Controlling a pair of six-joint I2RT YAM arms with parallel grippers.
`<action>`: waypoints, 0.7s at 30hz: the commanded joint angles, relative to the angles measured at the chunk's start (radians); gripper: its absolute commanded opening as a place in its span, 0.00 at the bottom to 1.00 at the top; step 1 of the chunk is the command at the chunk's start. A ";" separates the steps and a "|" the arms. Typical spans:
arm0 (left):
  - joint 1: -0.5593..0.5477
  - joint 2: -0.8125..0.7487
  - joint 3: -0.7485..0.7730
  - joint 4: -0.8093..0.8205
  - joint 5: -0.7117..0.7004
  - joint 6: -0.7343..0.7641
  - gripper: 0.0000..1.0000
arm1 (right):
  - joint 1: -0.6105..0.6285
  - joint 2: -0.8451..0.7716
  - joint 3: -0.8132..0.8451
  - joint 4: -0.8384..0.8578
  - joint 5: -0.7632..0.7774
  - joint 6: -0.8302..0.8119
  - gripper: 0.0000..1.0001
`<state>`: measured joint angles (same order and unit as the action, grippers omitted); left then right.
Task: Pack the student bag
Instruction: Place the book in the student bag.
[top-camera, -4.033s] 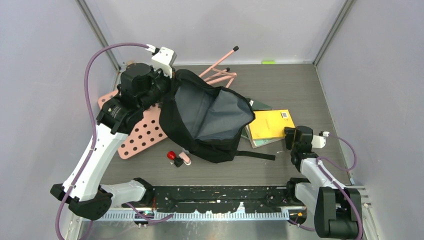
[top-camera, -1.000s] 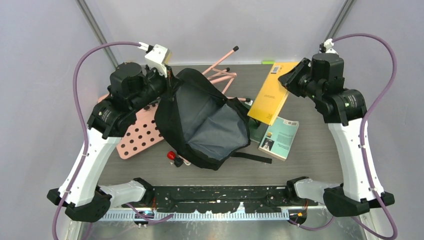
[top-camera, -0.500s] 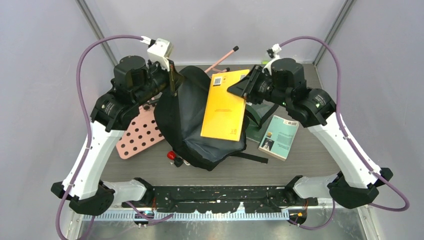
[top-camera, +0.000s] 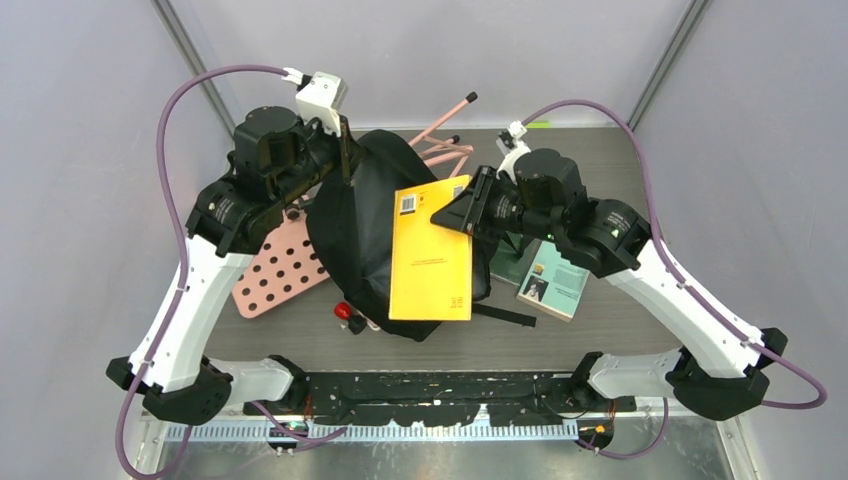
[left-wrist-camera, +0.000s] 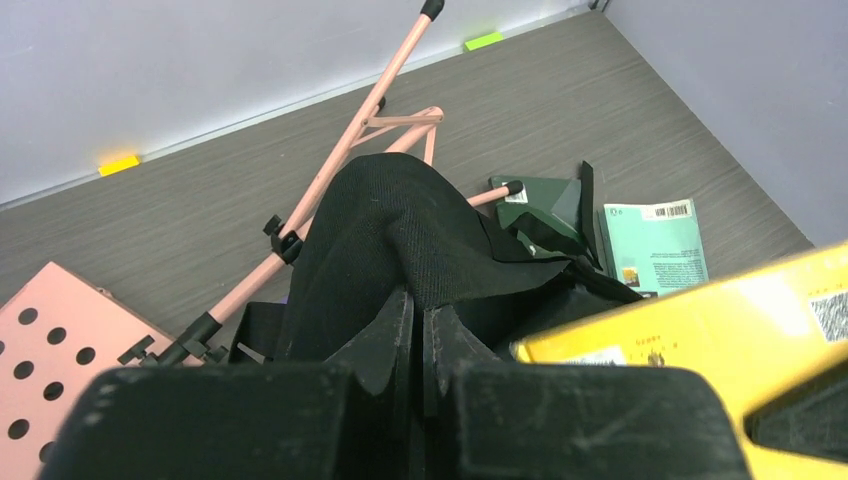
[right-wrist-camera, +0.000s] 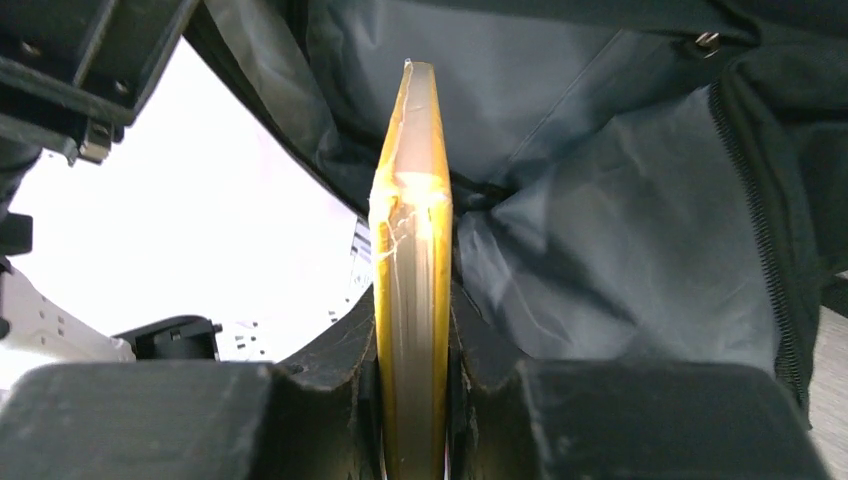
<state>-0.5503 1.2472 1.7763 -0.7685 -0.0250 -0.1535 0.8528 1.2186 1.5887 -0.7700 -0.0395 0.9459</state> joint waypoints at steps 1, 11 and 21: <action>0.003 -0.011 0.059 0.083 -0.016 -0.004 0.00 | 0.043 -0.005 0.013 0.126 -0.021 0.034 0.01; 0.003 -0.047 0.023 0.125 0.079 -0.006 0.00 | 0.060 0.062 0.010 0.107 0.354 0.184 0.00; 0.003 -0.053 0.006 0.139 0.121 -0.027 0.00 | 0.062 0.326 0.306 -0.211 0.565 0.401 0.00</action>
<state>-0.5503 1.2415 1.7729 -0.7589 0.0559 -0.1581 0.9169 1.4975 1.7344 -0.8951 0.3634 1.1950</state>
